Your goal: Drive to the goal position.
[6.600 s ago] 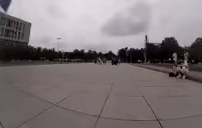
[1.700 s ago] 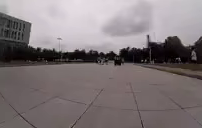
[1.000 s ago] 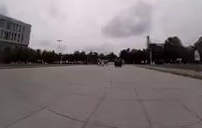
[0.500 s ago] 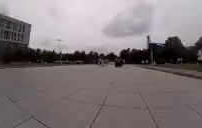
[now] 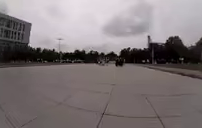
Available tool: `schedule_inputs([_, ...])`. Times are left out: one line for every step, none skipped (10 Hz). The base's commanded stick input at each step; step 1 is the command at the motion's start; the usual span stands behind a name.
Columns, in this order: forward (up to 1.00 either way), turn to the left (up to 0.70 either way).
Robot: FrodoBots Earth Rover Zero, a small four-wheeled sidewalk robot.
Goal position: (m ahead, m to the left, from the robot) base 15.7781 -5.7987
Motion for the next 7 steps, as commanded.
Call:
schedule_inputs([0.60, 0.01])
schedule_inputs([0.60, 0.01])
schedule_inputs([0.60, 0.01])
schedule_inputs([0.60, 0.01])
schedule_inputs([0.60, 0.01])
schedule_inputs([0.60, 0.01])
schedule_inputs([0.60, 0.01])
